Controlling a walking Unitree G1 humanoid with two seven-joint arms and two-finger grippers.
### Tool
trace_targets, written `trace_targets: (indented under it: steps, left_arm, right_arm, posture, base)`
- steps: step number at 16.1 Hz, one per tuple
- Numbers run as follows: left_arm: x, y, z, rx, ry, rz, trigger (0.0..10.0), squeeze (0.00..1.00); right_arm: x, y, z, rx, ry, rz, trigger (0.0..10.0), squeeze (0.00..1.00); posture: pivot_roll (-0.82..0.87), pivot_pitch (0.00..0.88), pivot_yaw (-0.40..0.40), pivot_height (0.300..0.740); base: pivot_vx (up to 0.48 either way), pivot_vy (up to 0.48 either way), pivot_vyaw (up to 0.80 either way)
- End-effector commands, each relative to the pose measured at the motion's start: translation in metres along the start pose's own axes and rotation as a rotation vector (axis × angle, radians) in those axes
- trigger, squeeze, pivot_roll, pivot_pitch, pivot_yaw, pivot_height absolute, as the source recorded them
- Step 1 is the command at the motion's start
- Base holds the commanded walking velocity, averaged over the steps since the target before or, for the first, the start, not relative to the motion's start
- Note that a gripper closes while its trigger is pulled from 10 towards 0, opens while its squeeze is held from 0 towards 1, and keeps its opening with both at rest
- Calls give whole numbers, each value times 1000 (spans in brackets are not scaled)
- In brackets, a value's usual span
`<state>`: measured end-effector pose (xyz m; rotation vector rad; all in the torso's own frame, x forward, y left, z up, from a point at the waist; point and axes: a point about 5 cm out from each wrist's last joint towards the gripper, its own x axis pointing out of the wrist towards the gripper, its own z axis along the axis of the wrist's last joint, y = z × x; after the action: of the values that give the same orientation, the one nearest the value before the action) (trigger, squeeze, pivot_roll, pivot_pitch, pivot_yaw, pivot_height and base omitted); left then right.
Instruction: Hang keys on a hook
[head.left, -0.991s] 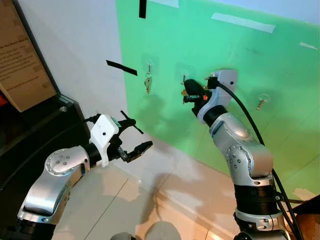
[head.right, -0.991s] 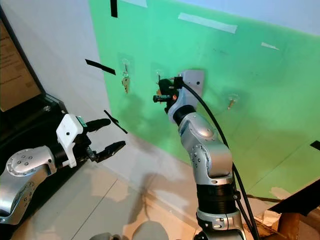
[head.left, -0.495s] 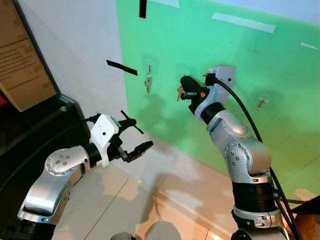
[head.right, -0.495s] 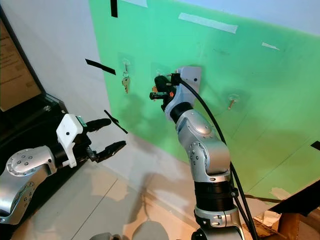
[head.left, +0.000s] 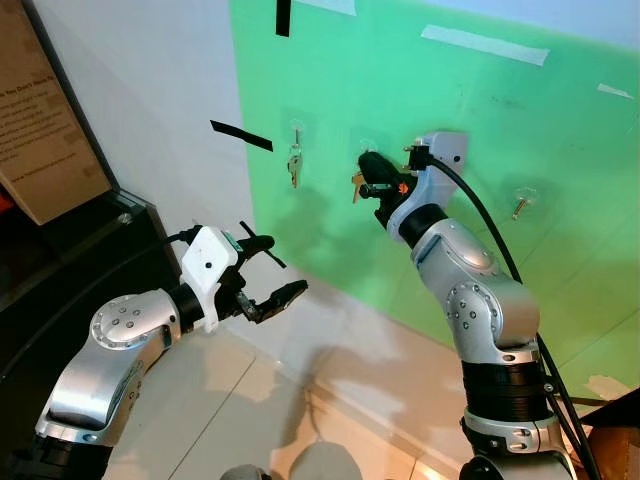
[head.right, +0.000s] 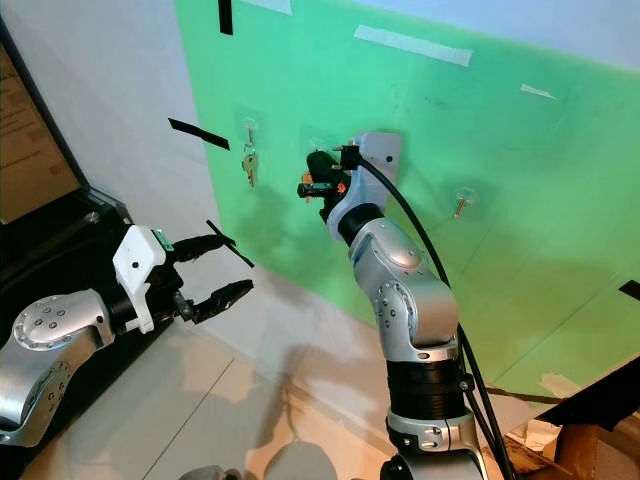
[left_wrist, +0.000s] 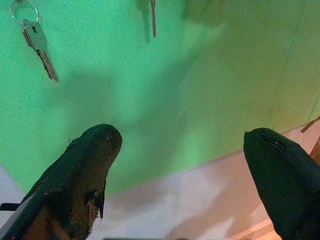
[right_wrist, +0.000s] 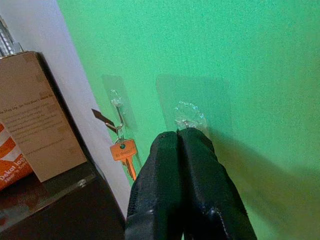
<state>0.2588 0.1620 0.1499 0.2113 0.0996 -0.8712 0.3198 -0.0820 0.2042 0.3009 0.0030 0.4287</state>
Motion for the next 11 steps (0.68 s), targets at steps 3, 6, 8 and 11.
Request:
trace_targets:
  steps: [3, 6, 8, 11]
  left_arm:
    - [3, 1, 4, 13, -2, -14, 10000, 0]
    - [3, 1, 4, 18, -4, -17, 10000, 0]
    - [4, 1, 4, 20, -5, -20, 10000, 0]
    - [3, 0, 4, 20, -5, -20, 10000, 0]
  right_arm:
    - [4, 2, -1, -7, 17, -4, 10000, 0]
    - [6, 5, 1, -6, 4, 7, 10000, 0]
    - [7, 9, 0, -14, 10, 30, 10000, 0]
    - [7, 11, 1, -13, 8, 47, 10000, 0]
  posture:
    - [54, 0, -25, 740]
    - [55, 0, -27, 740]
    - [60, 0, -33, 740]
    - [62, 0, -37, 740]
  base:
    - [0, 0, 0]
    - [0, 0, 0]
    - [0, 0, 0]
    - [0, 0, 0]
